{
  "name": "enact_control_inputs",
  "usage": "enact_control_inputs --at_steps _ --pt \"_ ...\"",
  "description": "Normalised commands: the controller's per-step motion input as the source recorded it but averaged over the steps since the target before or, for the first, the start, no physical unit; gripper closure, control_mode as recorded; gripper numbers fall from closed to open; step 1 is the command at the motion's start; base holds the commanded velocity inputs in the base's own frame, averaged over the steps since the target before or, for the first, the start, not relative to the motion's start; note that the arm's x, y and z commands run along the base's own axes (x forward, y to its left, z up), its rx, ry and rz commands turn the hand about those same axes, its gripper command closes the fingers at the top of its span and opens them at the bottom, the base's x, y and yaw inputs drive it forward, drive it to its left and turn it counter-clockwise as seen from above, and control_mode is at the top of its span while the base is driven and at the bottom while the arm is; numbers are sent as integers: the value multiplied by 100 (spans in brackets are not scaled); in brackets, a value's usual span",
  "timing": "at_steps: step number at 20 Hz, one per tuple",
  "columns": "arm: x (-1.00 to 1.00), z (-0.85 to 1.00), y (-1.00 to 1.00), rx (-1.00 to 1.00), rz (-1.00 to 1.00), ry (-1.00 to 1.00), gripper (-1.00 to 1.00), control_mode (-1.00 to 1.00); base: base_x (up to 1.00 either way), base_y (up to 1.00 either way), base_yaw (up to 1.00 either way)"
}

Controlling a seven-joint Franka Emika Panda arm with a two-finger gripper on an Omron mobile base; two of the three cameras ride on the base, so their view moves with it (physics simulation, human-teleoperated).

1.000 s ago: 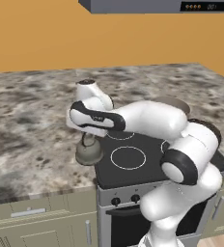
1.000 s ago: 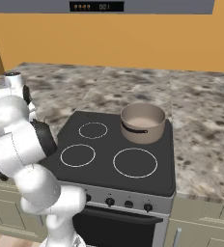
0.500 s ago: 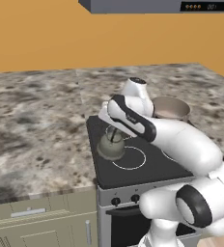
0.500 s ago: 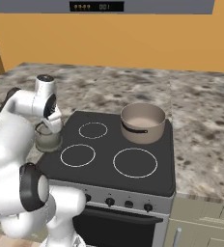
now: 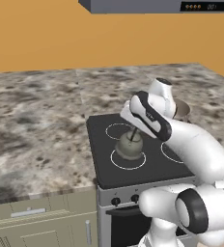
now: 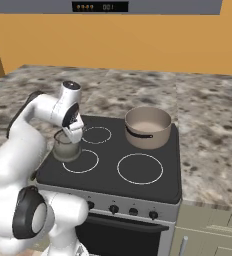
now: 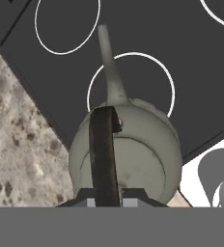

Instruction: Pick the kettle from the counter and place it on a stove burner. Then turn the burner on.

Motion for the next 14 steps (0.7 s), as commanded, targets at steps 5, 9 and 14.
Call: enact_control_inputs --at_steps 5,9,14 --pt "5 0 5 -16 -4 4 100 -100 0 0 0" --pt "18 0 31 -19 0 10 100 -100 0 0 0" --pt "0 0 2 -3 0 1 100 -100 0 0 0"
